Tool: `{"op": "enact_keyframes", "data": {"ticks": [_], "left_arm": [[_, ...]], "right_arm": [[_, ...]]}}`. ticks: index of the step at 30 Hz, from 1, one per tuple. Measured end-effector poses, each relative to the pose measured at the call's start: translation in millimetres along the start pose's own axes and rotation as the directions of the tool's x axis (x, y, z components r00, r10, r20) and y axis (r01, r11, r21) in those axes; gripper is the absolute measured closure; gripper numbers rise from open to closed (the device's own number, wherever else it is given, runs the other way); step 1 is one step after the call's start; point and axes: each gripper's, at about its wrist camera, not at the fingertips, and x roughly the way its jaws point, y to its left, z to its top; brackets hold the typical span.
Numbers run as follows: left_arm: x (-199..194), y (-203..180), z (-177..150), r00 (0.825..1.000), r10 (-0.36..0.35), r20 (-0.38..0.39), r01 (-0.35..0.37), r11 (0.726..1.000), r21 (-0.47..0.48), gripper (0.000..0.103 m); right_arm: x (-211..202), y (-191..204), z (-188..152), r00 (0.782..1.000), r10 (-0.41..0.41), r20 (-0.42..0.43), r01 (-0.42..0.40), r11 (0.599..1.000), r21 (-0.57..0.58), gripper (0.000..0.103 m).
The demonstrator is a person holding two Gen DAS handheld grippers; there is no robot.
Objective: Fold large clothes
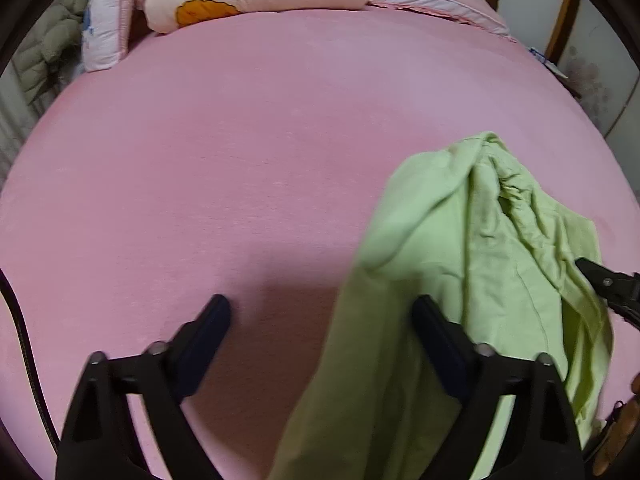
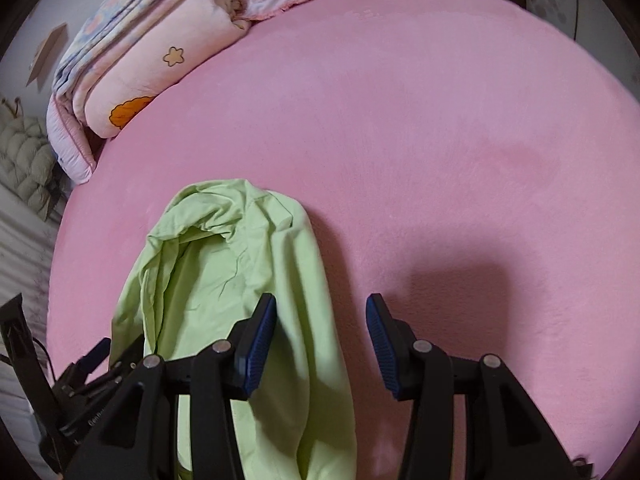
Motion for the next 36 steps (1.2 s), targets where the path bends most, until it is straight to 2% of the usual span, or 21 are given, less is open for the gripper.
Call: {"op": "enact_keyframes", "data": {"ticks": [1, 2, 3, 4, 6, 7, 9, 12, 17, 18, 21, 23, 24, 26, 28, 29, 31, 34, 36], "left_arm": [[0.6, -0.3, 0.2, 1.000, -0.021, -0.002, 0.021, 1.000, -0.005, 0.040], [1.2, -0.4, 0.6, 0.999, -0.053, -0.009, 0.053, 0.998, -0.016, 0.049], [0.9, -2.5, -1.2, 0.997, -0.080, -0.015, 0.080, 0.997, -0.021, 0.071], [-1.8, -5.9, -1.2, 0.995, -0.095, -0.021, 0.094, 0.995, -0.020, 0.087], [-11.4, -13.8, -0.5, 0.997, -0.083, -0.005, 0.083, 0.997, -0.005, 0.093], [-17.9, -15.8, -0.1, 0.996, -0.086, 0.012, 0.086, 0.996, 0.001, 0.096], [-34.2, -16.2, 0.4, 0.993, -0.109, 0.047, 0.109, 0.994, -0.008, 0.098], [-64.1, -8.4, -1.9, 0.981, -0.161, 0.107, 0.165, 0.986, -0.034, 0.098], [-137.6, 20.0, -33.5, 0.921, -0.317, 0.226, 0.327, 0.945, -0.006, 0.098], [-156.7, 35.1, -52.0, 0.904, -0.350, 0.247, 0.362, 0.932, -0.004, 0.098], [-182.3, 59.8, -100.2, 0.882, -0.396, 0.256, 0.411, 0.912, -0.005, 0.097], [-194.0, 74.2, -137.8, 0.887, -0.395, 0.240, 0.407, 0.913, -0.001, 0.096], [-195.1, 80.0, -165.1, 0.901, -0.375, 0.218, 0.385, 0.923, -0.002, 0.095], [-191.3, 86.8, -197.3, 0.923, -0.346, 0.168, 0.353, 0.935, -0.013, 0.094], [-181.6, 95.1, -235.6, 0.947, -0.306, 0.092, 0.313, 0.947, -0.069, 0.093], [-176.2, 99.9, -249.6, 0.952, -0.301, 0.055, 0.305, 0.947, -0.102, 0.093], [-166.3, 112.4, -280.9, 0.956, -0.293, -0.011, 0.286, 0.939, -0.191, 0.087], [-174.8, 119.2, -305.9, 0.956, -0.293, -0.019, 0.281, 0.930, -0.237, 0.086], [-184.6, 119.1, -313.1, 0.948, -0.317, -0.019, 0.301, 0.917, -0.263, 0.081]], "right_arm": [[3.3, -1.9, -0.2, 1.000, 0.002, -0.004, -0.002, 1.000, 0.007, 0.056], [5.7, -3.5, -0.6, 1.000, 0.008, -0.007, -0.008, 1.000, 0.013, 0.056], [7.3, -4.7, -1.0, 1.000, 0.019, -0.007, -0.019, 1.000, 0.019, 0.057], [8.1, -5.6, -2.4, 0.999, 0.037, -0.003, -0.037, 0.999, 0.022, 0.058], [6.6, -3.3, -4.6, 0.999, 0.054, 0.002, -0.054, 0.999, -0.005, 0.098], [4.0, 1.6, -6.3, 0.998, 0.061, 0.000, -0.061, 0.997, -0.039, 0.098], [-8.9, 12.0, -10.8, 0.999, 0.034, 0.041, -0.030, 0.994, -0.103, 0.098], [-44.7, 19.7, -15.5, 0.990, 0.083, 0.116, -0.067, 0.988, -0.139, 0.099], [-130.8, 22.2, -50.7, 0.944, 0.229, 0.239, -0.173, 0.957, -0.234, 0.098], [-152.5, 18.5, -68.4, 0.931, 0.259, 0.259, -0.191, 0.946, -0.261, 0.098], [-192.4, 4.2, -120.1, 0.904, 0.315, 0.290, -0.220, 0.923, -0.314, 0.097], [-207.6, -10.0, -165.3, 0.908, 0.301, 0.290, -0.197, 0.920, -0.338, 0.092], [-209.3, -13.7, -181.6, 0.918, 0.282, 0.281, -0.177, 0.921, -0.346, 0.089], [-206.7, -26.9, -219.4, 0.946, 0.214, 0.243, -0.127, 0.935, -0.331, 0.086], [-196.4, -38.4, -248.1, 0.972, 0.161, 0.173, -0.103, 0.948, -0.301, 0.086], [-189.1, -47.9, -264.5, 0.984, 0.129, 0.123, -0.093, 0.960, -0.264, 0.086], [-180.7, -60.4, -283.6, 0.995, 0.083, 0.058, -0.069, 0.976, -0.209, 0.086], [-182.7, -76.1, -304.5, 0.995, 0.099, 0.009, -0.097, 0.988, -0.121, 0.086], [-192.2, -79.0, -313.2, 0.993, 0.118, -0.002, -0.118, 0.988, -0.097, 0.075]]}}
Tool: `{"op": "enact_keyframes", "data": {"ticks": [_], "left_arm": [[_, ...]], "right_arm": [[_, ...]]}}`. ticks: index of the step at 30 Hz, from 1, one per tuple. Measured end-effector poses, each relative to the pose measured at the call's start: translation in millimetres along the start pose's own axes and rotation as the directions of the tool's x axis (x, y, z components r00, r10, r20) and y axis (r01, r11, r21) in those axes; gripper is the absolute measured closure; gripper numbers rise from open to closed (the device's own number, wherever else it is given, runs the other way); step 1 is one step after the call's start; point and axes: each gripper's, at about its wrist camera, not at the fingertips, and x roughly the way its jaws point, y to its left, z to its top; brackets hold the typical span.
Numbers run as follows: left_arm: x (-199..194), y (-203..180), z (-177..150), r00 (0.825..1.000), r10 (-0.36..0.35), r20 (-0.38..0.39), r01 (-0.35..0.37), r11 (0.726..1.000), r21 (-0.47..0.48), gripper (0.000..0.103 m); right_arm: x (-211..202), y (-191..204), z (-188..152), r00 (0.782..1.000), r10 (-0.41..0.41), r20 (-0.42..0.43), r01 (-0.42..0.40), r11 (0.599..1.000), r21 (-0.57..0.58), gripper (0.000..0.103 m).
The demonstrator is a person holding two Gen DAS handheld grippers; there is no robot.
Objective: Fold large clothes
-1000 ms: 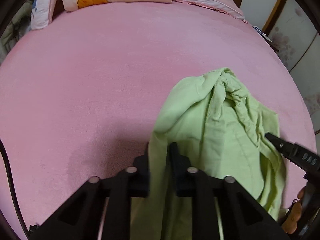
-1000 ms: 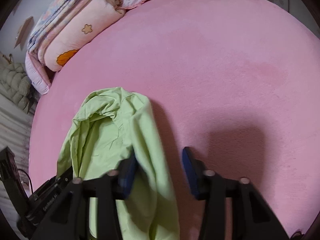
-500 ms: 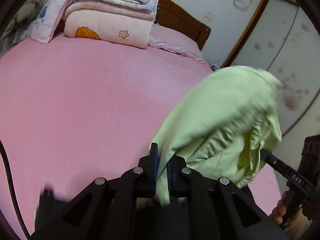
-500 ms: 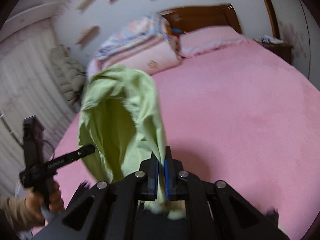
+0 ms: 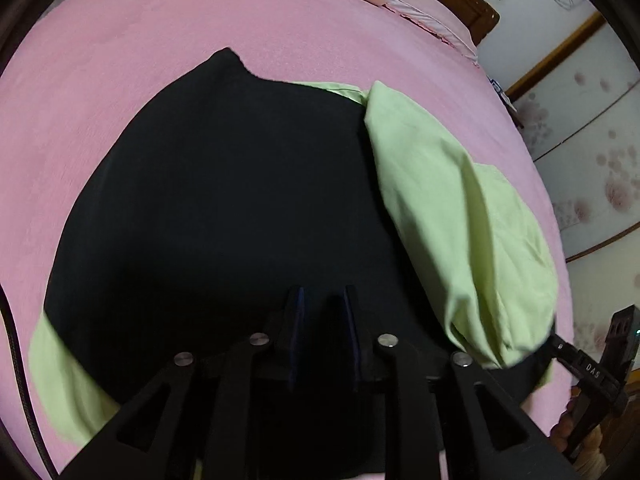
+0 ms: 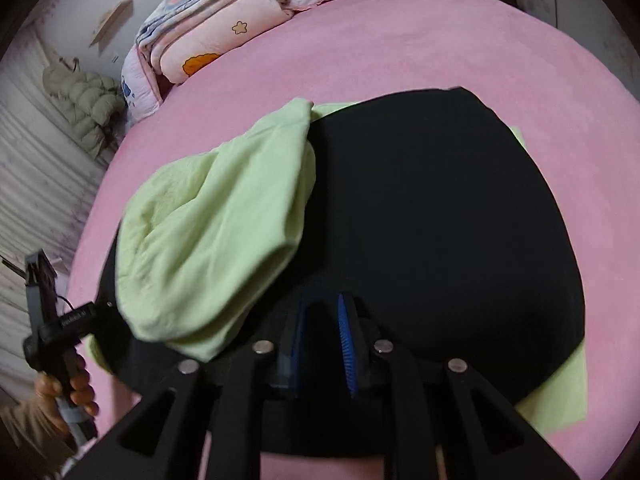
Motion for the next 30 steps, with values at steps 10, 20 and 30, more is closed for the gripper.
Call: {"op": "enact_keyframes", "data": {"ticks": [10, 20, 30], "left_arm": [[-11.9, -43.7, 1.1, 0.988, -0.148, 0.047, 0.148, 0.989, -0.004, 0.055], [28.3, -55.6, -9.3, 0.989, -0.145, -0.025, 0.144, 0.988, -0.051, 0.076], [13.1, -80.0, -10.9, 0.999, -0.050, -0.016, 0.051, 0.995, 0.083, 0.092]], "right_arm": [[-24.9, 36.0, 9.2, 0.995, 0.091, 0.036, -0.091, 0.996, 0.018, 0.058], [21.0, 40.5, 9.5, 0.999, 0.034, -0.002, -0.034, 0.997, 0.069, 0.073], [14.6, 45.8, -6.2, 1.000, 0.019, -0.007, -0.019, 1.000, -0.013, 0.099]]}}
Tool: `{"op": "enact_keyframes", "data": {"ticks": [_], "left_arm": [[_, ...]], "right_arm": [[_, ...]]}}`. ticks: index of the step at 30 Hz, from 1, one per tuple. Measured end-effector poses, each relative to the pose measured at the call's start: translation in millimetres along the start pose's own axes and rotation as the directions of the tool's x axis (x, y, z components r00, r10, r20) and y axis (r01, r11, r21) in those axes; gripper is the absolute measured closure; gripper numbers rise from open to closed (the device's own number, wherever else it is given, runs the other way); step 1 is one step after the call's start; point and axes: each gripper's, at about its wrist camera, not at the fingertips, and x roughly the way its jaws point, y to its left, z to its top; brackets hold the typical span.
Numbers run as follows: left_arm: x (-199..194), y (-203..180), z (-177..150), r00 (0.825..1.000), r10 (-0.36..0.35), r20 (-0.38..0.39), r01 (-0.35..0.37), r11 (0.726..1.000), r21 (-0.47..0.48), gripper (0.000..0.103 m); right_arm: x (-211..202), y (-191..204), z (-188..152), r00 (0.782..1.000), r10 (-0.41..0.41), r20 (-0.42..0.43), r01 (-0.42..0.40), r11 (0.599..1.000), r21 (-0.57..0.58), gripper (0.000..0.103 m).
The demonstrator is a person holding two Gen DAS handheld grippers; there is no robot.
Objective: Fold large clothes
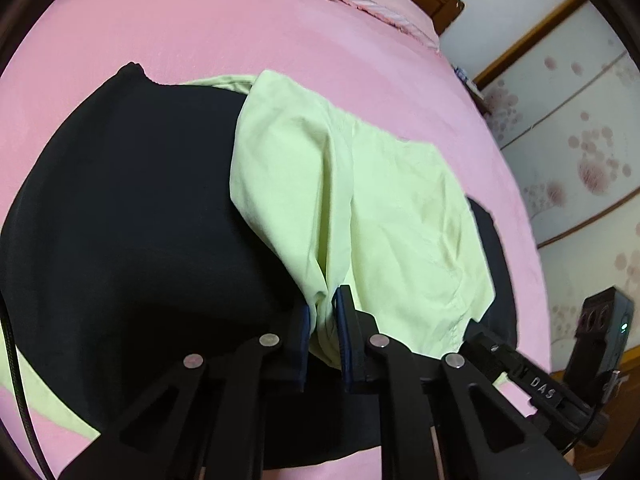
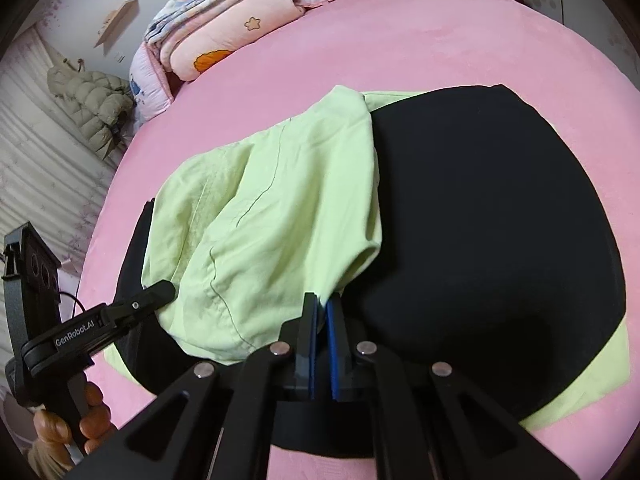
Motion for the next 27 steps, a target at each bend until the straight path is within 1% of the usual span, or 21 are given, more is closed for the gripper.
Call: {"op": "enact_keyframes", "data": {"ticks": [3, 4, 6, 8, 10, 11, 13, 15, 17, 19, 22, 24, 25, 27], "left_arm": [[11.0, 5.6, -7.2, 0.999, 0.041, -0.036, -0.041, 0.999, 0.006, 0.092], [15.6, 3.2, -7.6, 0.998, 0.048, -0.044, -0.048, 0.999, 0.001, 0.092], [17.9, 1.2, -7.3, 0.997, 0.053, -0.050, -0.053, 0.999, -0.004, 0.091], [18.8, -3.1, -6.0, 0.997, 0.064, -0.052, -0.064, 0.998, -0.002, 0.088], [13.0, -4.8, -5.4, 0.994, 0.093, -0.054, -0.093, 0.996, 0.010, 0.069], [9.8, -5.1, -6.2, 0.994, 0.094, -0.057, -0.093, 0.996, 0.013, 0.066], [1.6, -5.0, -7.6, 0.994, 0.085, -0.066, -0.085, 0.996, 0.008, 0.056], [-10.4, -6.6, -10.4, 0.995, 0.068, -0.077, -0.068, 0.998, 0.003, 0.055], [-29.3, -13.8, -13.5, 0.996, 0.058, -0.071, -0.057, 0.998, 0.018, 0.055], [-55.6, -24.8, -18.4, 0.997, 0.061, -0.049, -0.058, 0.997, 0.054, 0.054], [-95.1, -39.4, -27.9, 0.998, 0.044, -0.036, -0.040, 0.995, 0.087, 0.048], [-118.7, -48.5, -33.3, 0.999, 0.026, -0.039, -0.022, 0.995, 0.097, 0.047], [-134.4, -55.6, -37.3, 0.999, 0.021, -0.042, -0.017, 0.995, 0.103, 0.045], [-153.8, -65.3, -42.3, 0.999, 0.008, -0.046, -0.003, 0.994, 0.109, 0.042]], "right_arm": [[9.5, -1.7, -5.3, 0.999, -0.017, -0.027, 0.017, 1.000, -0.020, 0.099], [13.0, -2.1, -1.7, 0.999, -0.019, -0.033, 0.019, 1.000, -0.020, 0.099], [18.0, -3.8, -3.5, 0.999, -0.026, -0.044, 0.025, 1.000, -0.019, 0.099], [18.7, -3.3, -3.7, 0.999, -0.030, -0.044, 0.029, 0.999, -0.019, 0.099], [15.7, 1.3, -2.6, 0.998, -0.047, -0.038, 0.046, 0.998, -0.040, 0.098], [13.2, 3.5, -2.4, 0.998, -0.052, -0.035, 0.051, 0.997, -0.050, 0.095], [6.5, 10.4, -0.7, 0.997, -0.065, -0.036, 0.063, 0.997, -0.054, 0.095], [-2.7, 16.1, 1.2, 0.997, -0.066, -0.049, 0.063, 0.997, -0.053, 0.095], [-17.4, 20.8, 1.1, 0.997, -0.069, -0.039, 0.067, 0.996, -0.055, 0.095], [-39.7, 27.4, -0.7, 0.997, -0.074, -0.019, 0.072, 0.995, -0.065, 0.095], [-79.6, 44.6, -4.0, 0.996, -0.085, 0.012, 0.085, 0.993, -0.085, 0.095], [-107.2, 57.5, -7.2, 0.995, -0.092, 0.037, 0.095, 0.991, -0.096, 0.095], [-121.6, 61.6, -9.6, 0.994, -0.097, 0.050, 0.101, 0.990, -0.101, 0.095], [-152.4, 74.0, -13.8, 0.992, -0.097, 0.075, 0.104, 0.989, -0.103, 0.095]]}}
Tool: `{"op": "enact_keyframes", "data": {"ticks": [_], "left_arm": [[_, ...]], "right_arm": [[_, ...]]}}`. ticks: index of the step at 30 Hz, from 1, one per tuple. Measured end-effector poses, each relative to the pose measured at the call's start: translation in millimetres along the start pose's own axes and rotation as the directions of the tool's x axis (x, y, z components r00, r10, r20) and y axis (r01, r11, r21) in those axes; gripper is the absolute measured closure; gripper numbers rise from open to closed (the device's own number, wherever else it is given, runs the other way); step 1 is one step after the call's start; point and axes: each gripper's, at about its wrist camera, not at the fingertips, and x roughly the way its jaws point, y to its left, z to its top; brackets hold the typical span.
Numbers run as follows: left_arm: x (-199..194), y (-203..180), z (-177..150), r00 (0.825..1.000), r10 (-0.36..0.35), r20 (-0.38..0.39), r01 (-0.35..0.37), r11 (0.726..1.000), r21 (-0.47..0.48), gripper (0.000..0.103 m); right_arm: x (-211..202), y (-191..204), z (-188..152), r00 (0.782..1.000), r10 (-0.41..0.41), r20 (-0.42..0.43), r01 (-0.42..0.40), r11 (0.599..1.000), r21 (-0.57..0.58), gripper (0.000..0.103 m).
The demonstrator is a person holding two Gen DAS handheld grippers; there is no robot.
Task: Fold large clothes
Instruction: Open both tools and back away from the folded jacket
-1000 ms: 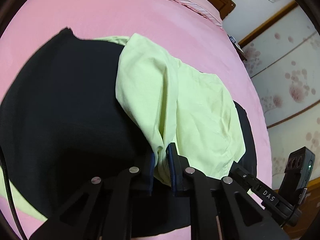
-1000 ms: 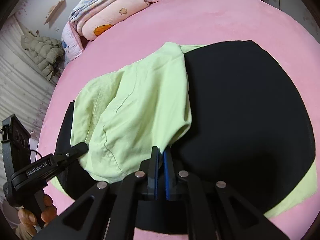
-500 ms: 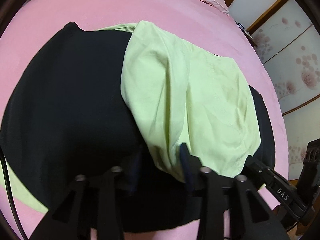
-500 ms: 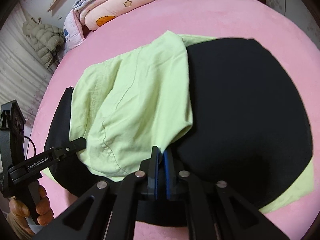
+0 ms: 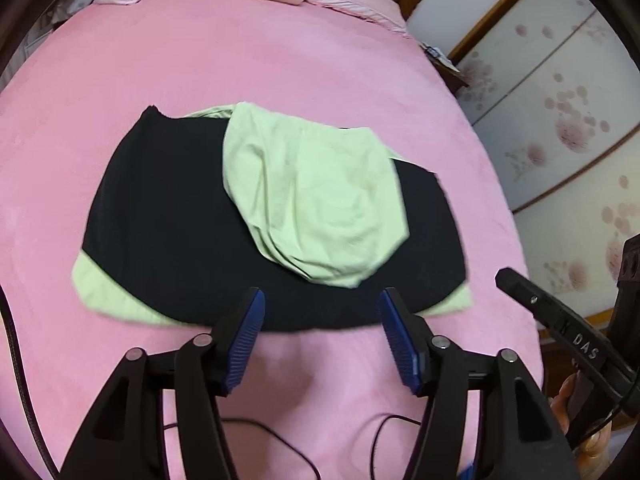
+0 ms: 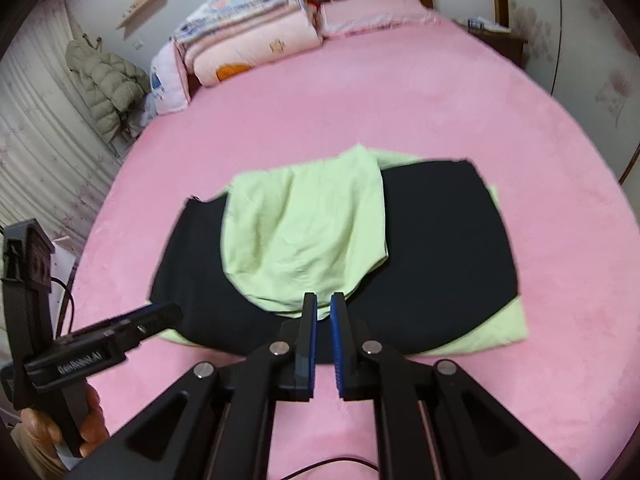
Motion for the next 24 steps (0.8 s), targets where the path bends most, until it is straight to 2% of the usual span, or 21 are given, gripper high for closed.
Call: {"op": "enact_keyframes", "data": {"ticks": [5, 9, 17, 21, 24], "left_arm": [[-63.3, -27.5, -18.9, 0.998, -0.055, 0.028, 0.054, 0.999, 0.003, 0.040], [-107.8, -34.1, -39.9, 0.995, -0.078, 0.059, 0.079, 0.997, -0.022, 0.033], [-168.7, -50.4, -98.2, 0.995, -0.001, 0.100, 0.004, 1.000, -0.029, 0.031], [-181.8, -52.3, -117.4, 0.996, 0.010, 0.085, -0.007, 0.999, -0.041, 0.028], [-189.5, -51.8, -126.4, 0.992, 0.059, 0.107, -0.056, 0.998, -0.029, 0.024]], "right_arm": [[-74.0, 22.9, -6.4, 0.999, 0.025, 0.046, -0.025, 1.000, -0.005, 0.095], [-116.7, 40.4, -16.2, 0.997, 0.035, 0.066, -0.032, 0.998, -0.050, 0.095], [-184.0, 58.8, -60.2, 0.994, 0.029, 0.104, -0.011, 0.986, -0.166, 0.093], [-201.1, 63.1, -76.1, 0.996, 0.027, 0.087, -0.010, 0.982, -0.191, 0.093], [-210.9, 65.3, -85.5, 0.994, 0.020, 0.107, 0.003, 0.977, -0.211, 0.092]]}}
